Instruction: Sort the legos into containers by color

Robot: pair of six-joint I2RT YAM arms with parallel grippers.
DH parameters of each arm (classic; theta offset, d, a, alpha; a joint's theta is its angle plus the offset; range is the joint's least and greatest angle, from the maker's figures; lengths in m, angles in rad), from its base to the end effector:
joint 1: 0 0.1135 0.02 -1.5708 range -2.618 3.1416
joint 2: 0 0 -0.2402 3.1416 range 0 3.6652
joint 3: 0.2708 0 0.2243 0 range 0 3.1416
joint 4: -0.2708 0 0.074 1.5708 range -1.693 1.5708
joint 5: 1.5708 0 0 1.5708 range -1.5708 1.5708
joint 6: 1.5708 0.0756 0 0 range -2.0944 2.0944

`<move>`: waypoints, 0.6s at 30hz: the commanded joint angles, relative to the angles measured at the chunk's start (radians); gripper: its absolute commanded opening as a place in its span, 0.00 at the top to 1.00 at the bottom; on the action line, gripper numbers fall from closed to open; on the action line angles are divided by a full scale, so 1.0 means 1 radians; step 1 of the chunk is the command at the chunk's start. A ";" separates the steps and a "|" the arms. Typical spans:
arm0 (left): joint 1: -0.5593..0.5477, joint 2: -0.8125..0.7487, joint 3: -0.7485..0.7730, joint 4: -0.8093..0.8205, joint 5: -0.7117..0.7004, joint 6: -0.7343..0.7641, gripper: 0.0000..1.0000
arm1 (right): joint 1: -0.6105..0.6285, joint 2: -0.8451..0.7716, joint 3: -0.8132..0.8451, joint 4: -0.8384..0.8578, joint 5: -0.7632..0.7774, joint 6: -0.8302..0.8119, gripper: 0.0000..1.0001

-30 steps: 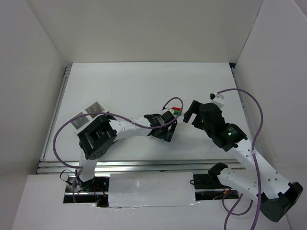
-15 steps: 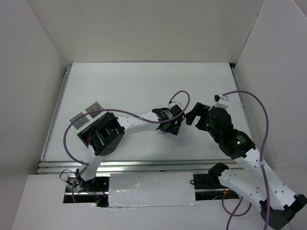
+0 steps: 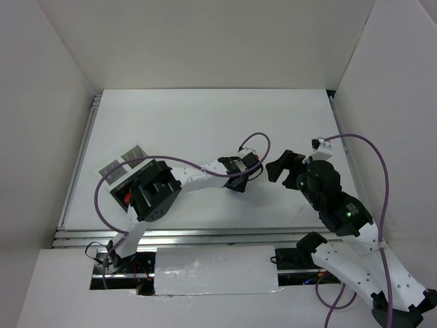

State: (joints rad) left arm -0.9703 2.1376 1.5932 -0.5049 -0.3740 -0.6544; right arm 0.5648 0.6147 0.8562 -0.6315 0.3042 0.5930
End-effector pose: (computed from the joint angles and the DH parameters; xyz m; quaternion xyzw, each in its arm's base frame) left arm 0.2696 -0.3448 0.1303 0.1020 0.9451 -0.0603 0.3046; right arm 0.1426 0.0635 0.3064 0.0959 0.8199 0.1957 0.5295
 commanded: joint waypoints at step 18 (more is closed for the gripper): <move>0.557 -0.902 -0.234 -0.369 -0.302 -0.022 1.00 | 0.000 0.196 0.056 0.118 -0.194 -0.116 0.00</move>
State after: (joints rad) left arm -0.5625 1.3399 1.4090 -0.7109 -0.5858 -0.6838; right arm 0.5648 0.7300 0.8547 -0.5453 0.1741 0.5323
